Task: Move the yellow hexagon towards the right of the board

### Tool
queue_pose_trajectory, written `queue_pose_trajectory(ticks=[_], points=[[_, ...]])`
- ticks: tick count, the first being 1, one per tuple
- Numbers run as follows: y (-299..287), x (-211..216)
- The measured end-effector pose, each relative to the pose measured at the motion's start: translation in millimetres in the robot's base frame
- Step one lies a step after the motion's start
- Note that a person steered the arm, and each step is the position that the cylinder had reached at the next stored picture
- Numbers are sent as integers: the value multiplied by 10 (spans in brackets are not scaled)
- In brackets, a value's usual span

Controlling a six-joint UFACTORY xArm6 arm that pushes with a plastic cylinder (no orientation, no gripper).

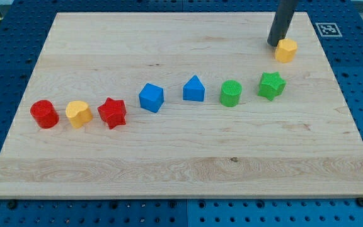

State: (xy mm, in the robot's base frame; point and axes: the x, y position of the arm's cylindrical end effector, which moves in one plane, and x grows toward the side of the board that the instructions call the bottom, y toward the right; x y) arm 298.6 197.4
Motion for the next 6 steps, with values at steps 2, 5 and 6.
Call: queue_pose_trajectory(ticks=[2, 5, 6], points=[[5, -48], [10, -97], [10, -97]])
